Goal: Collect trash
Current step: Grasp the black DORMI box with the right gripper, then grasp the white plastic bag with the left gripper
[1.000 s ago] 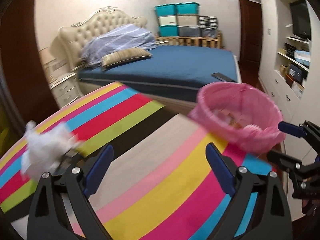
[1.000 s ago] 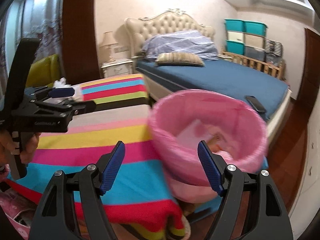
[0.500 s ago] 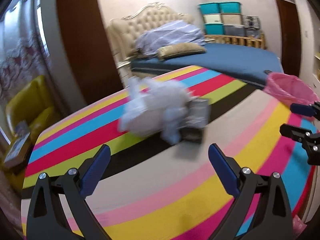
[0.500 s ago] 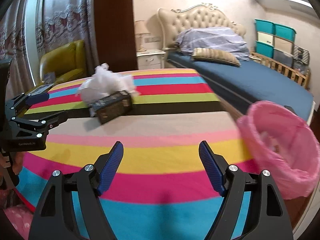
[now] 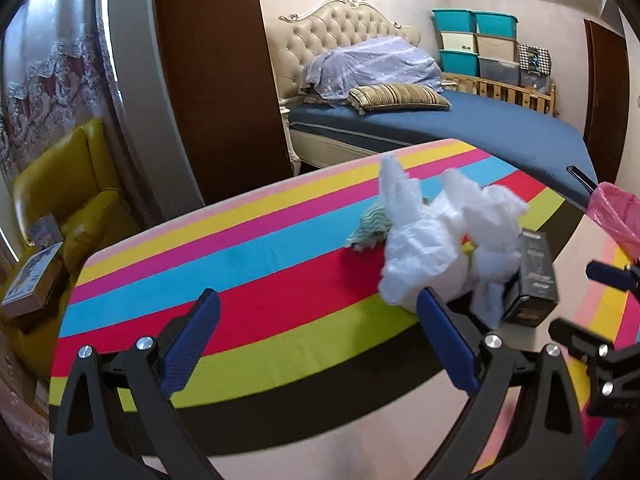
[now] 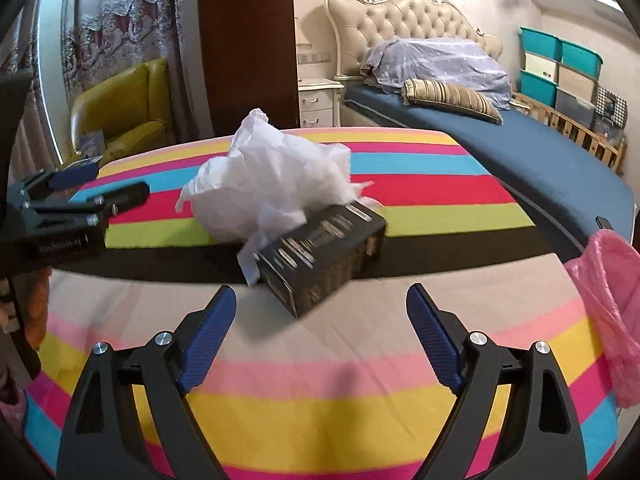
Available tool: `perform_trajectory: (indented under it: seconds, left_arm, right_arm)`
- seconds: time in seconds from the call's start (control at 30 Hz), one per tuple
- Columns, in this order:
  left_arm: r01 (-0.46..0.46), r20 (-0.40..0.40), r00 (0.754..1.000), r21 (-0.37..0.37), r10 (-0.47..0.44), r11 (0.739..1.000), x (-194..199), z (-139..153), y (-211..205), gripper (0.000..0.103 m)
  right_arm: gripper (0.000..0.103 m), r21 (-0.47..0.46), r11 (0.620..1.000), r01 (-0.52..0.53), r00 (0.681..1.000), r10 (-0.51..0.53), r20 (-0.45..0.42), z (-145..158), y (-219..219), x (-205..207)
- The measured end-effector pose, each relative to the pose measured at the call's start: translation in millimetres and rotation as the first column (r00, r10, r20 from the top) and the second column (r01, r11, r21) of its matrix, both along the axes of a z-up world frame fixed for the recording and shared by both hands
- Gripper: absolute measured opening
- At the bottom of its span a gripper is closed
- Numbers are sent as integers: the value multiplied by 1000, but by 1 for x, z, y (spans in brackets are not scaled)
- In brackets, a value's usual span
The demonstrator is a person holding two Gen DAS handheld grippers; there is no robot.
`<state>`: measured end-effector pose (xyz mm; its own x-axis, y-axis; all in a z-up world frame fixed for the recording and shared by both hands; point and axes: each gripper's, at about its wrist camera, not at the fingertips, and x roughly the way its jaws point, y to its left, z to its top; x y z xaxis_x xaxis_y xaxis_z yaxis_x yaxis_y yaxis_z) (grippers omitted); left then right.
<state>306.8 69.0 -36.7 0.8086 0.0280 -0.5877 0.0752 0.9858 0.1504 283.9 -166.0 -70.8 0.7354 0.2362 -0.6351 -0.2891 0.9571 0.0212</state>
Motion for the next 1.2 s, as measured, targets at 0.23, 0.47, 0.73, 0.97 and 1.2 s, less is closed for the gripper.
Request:
perform_trajectory:
  seconds: [0.23,0.47,0.73,0.97,1.2]
  left_arm:
    - [-19,-93,996,-139,6,990,2,-27,28,95]
    - [-46,-105,994,-194,26,980,4,-28,39,95]
    - [-16,-58,998,-114,10,993,-3,-24,19,98]
    - [18,-67,997,-123,-26,992,-2,-26,15,98]
    - [38,-112,992,-174,-58,984,3,-31,15,98]
  right_arm:
    - [82,-32,998,58,997,-60,-50,-9,19,36]
    - [82,-86,992,97,993,-102,-61,-14,4,39]
    - [78,-65,985,161,981,-167,-95,-20,-42,35]
    - [72,-71,996,57,991,-65,-115,-22,-21,61]
    - [38,-38,999,29,994,-33,-101,-18,-27,56]
